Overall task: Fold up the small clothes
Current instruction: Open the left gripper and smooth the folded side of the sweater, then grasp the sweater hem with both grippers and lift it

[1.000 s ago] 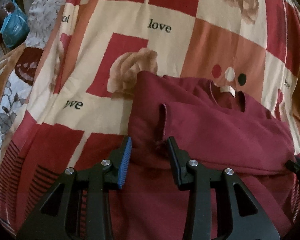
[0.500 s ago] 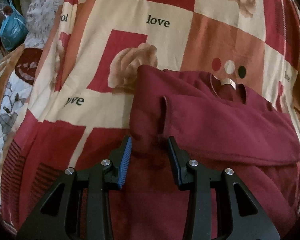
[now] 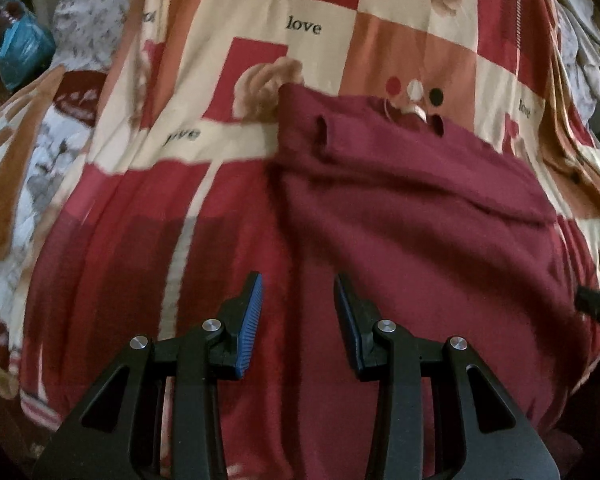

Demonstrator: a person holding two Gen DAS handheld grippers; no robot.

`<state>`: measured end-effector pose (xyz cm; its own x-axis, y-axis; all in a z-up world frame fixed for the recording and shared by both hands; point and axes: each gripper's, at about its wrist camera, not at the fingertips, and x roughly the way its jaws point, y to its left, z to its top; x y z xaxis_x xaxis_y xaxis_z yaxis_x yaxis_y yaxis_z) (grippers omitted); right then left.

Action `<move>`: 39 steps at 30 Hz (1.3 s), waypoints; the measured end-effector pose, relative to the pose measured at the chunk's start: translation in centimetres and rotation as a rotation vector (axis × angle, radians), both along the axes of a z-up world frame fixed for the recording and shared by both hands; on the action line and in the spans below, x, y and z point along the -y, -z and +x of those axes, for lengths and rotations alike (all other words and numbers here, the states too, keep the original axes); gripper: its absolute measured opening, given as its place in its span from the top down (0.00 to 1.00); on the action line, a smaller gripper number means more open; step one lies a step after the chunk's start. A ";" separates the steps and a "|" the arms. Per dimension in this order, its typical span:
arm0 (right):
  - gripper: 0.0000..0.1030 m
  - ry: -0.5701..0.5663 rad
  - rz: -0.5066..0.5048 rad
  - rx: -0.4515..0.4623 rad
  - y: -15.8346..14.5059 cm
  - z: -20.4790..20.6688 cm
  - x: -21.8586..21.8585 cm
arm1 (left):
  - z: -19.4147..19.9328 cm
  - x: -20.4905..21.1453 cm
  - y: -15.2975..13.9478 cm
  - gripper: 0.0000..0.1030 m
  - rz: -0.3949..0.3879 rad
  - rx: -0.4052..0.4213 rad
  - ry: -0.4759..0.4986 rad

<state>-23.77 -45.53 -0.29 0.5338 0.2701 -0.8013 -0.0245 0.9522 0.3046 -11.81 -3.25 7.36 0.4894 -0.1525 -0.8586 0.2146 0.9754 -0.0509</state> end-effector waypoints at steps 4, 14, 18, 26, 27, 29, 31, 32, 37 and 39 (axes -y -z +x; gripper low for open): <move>0.52 -0.012 0.027 -0.003 0.3 -1.0 -0.7 | -2.8 -1.7 0.4 0.65 -0.036 -0.041 -0.008; 0.48 -0.078 0.087 -0.019 0.6 -5.3 -0.7 | -7.8 -1.9 2.8 0.65 -0.027 -0.125 0.014; 0.47 -0.089 0.093 -0.054 1.3 -6.5 -0.5 | -8.4 -1.8 3.4 0.65 -0.024 -0.140 0.007; 0.47 -0.117 0.107 -0.075 2.0 -7.4 -1.2 | -8.8 -1.6 3.8 0.65 -0.018 -0.145 0.011; 0.47 -0.123 0.106 -0.077 2.1 -7.4 -1.3 | -8.9 -1.5 3.8 0.65 -0.018 -0.146 0.013; 0.47 -0.135 0.105 -0.082 2.2 -7.5 -1.6 | -9.0 -1.4 3.9 0.65 -0.016 -0.146 0.018; 0.47 -0.144 0.095 -0.089 2.4 -7.5 -1.9 | -9.1 -1.3 3.9 0.65 -0.012 -0.145 0.021; 0.47 -0.146 0.093 -0.092 2.5 -7.4 -2.0 | -9.1 -1.4 4.0 0.65 -0.012 -0.145 0.021; 0.47 -0.147 0.101 -0.099 2.8 -7.3 -2.3 | -9.4 -1.4 4.0 0.65 -0.014 -0.149 0.019; 0.47 -0.151 0.099 -0.102 2.8 -7.3 -2.4 | -9.7 -1.5 4.0 0.65 -0.017 -0.158 0.028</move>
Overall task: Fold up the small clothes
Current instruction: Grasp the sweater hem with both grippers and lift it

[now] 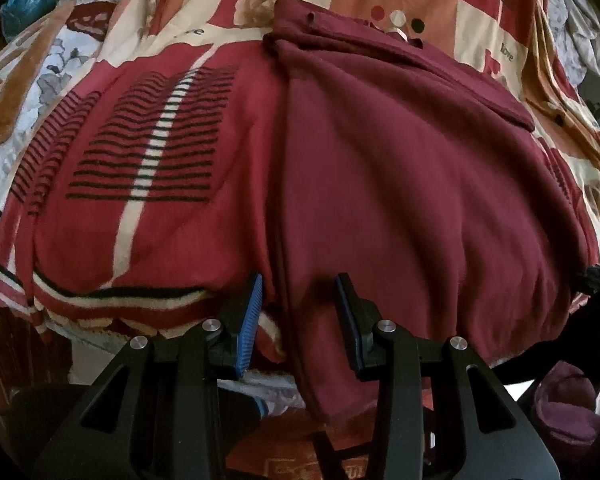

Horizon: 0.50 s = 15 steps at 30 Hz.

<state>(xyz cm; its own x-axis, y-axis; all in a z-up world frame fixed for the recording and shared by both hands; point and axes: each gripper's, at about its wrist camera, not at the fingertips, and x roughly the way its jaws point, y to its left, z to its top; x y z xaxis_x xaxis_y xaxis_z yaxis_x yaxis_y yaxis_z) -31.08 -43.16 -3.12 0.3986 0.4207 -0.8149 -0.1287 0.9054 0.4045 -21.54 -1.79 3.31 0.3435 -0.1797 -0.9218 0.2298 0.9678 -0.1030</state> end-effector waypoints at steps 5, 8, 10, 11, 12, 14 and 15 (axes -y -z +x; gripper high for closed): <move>0.47 -0.012 -0.004 -0.005 0.0 -0.3 -0.4 | -0.9 -1.0 0.3 0.65 -0.069 -0.074 0.017; 0.47 -0.025 0.016 -0.019 0.3 -0.3 -0.6 | -1.3 -1.3 0.7 0.65 -0.089 -0.109 0.019; 0.47 -0.047 0.024 -0.029 0.5 -0.5 -0.8 | -1.5 -1.2 1.0 0.65 -0.106 -0.132 0.030; 0.47 -0.054 0.021 -0.026 0.5 -0.5 -1.0 | -1.6 -1.0 1.0 0.65 -0.112 -0.139 0.038; 0.47 -0.063 0.021 -0.020 0.4 -0.6 -1.2 | -1.7 -0.9 1.0 0.65 -0.116 -0.140 0.046; 0.47 -0.073 0.035 -0.016 0.4 -0.6 -1.2 | -1.6 -0.7 1.1 0.65 -0.121 -0.137 0.052; 0.47 -0.075 0.046 -0.015 0.4 -0.5 -1.2 | -1.5 -0.7 1.3 0.65 -0.126 -0.143 0.046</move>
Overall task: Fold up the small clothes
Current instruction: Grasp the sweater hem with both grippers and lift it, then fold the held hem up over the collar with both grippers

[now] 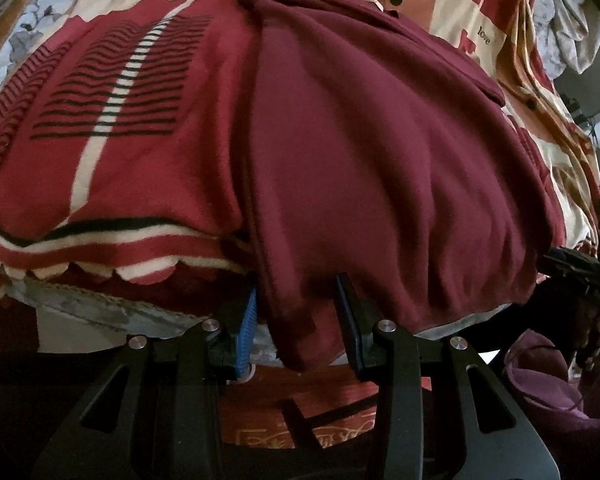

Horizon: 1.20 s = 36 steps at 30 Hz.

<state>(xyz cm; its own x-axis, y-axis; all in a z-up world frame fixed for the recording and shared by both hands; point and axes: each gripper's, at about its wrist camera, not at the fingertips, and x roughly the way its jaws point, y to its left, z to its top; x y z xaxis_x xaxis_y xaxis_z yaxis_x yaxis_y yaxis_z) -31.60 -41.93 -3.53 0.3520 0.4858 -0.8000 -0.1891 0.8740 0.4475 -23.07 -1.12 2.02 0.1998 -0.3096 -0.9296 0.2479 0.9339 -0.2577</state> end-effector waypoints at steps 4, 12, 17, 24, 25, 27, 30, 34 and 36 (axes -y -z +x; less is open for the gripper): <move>0.47 0.015 0.025 -0.019 0.6 0.1 0.3 | 0.3 0.0 0.5 0.65 -0.006 -0.016 -0.007; 0.49 0.031 0.079 -0.005 0.9 -0.5 0.9 | -0.5 0.9 -0.3 0.88 0.034 0.039 0.037; 0.83 -0.028 0.020 0.063 -0.5 -1.7 -0.1 | -0.5 0.1 -2.2 0.93 -0.048 0.063 0.011; 0.70 -0.046 0.058 0.051 -0.2 -1.2 0.0 | -0.5 -1.0 -4.0 0.94 -0.098 0.088 -0.019; 0.63 -0.034 0.070 0.033 0.4 -1.0 0.0 | -0.4 -0.8 -3.6 0.94 -0.090 0.079 -0.017; 0.55 -0.032 0.089 0.009 1.4 -0.7 -0.3 | -0.2 -0.3 -2.8 0.94 -0.071 0.066 -0.015; 0.55 -0.035 0.084 0.030 1.5 -1.0 -0.6 | 0.0 0.1 -1.8 0.93 -0.050 0.050 -0.022; 0.71 -0.053 0.070 0.064 0.5 -1.5 -0.8 | 0.1 0.1 -1.4 0.93 -0.047 0.037 -0.035; 0.80 -0.064 0.074 0.083 -0.3 -1.8 -1.0 | -0.1 0.2 -1.5 0.93 -0.051 0.036 -0.032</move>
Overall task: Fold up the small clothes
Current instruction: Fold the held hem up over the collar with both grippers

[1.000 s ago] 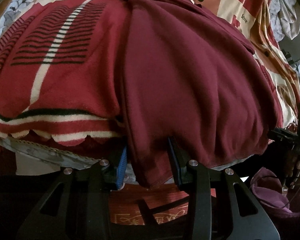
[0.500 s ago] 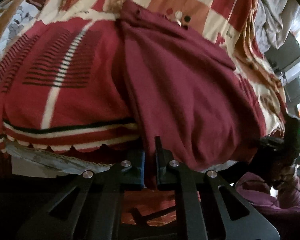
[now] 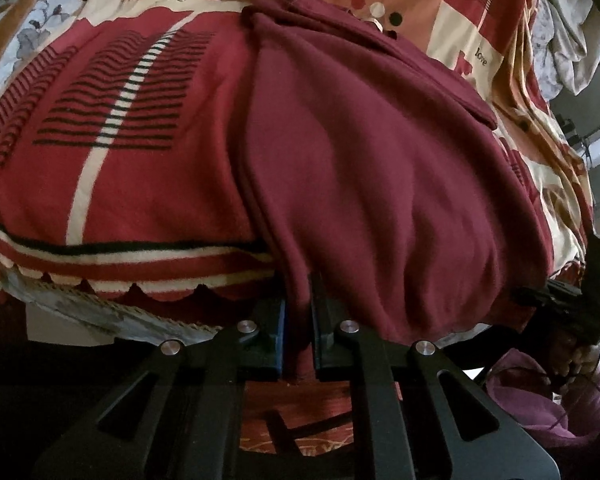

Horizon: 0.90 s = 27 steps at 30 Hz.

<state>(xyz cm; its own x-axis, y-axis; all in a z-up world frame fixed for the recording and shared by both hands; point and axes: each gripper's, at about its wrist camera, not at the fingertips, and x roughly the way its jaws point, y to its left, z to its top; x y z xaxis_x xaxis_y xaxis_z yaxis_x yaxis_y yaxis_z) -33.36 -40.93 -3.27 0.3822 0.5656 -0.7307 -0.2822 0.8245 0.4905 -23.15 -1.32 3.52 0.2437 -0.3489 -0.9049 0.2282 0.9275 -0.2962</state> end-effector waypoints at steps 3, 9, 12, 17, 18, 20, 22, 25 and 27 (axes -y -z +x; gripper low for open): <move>0.83 -0.021 0.009 0.039 -1.6 -0.3 -0.4 | -0.8 0.2 -1.3 0.93 -0.038 0.008 0.036; 0.84 -0.054 0.025 0.076 -3.0 -0.9 -0.5 | -2.0 -0.1 -3.6 0.93 -0.061 0.037 0.058; 0.84 -0.052 0.022 0.059 -2.5 -0.8 -0.3 | -2.5 0.0 -3.8 0.93 -0.049 0.033 0.062; 0.84 -0.054 0.034 0.060 -2.6 -1.2 0.2 | -3.1 0.6 -5.2 0.93 -0.058 0.074 0.084; 0.84 -0.053 0.035 0.064 -2.7 -1.2 0.2 | -2.9 0.9 -5.4 0.93 -0.062 0.079 0.090; 0.84 -0.048 0.038 0.063 -2.6 -0.9 0.5 | -2.6 1.5 -5.1 0.93 -0.052 0.083 0.101; 0.84 -0.053 0.041 0.049 -2.3 -0.6 0.4 | -2.1 2.1 -4.2 0.93 -0.042 0.064 0.107; 0.84 -0.060 0.049 0.031 -1.5 -0.4 0.3 | -1.6 2.7 -2.9 0.93 -0.003 0.047 0.111; 0.80 -0.047 0.040 0.001 -0.7 -0.1 0.2 | -1.2 2.9 -1.9 0.93 0.023 0.032 0.099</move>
<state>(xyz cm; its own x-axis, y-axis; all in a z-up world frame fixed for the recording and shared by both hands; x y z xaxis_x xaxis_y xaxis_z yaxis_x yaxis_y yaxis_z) -33.48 -41.13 -2.59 0.3556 0.6113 -0.7070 -0.3205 0.7903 0.5222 -24.38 -4.18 5.43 0.2378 -0.3514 -0.9055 0.3277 0.9066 -0.2658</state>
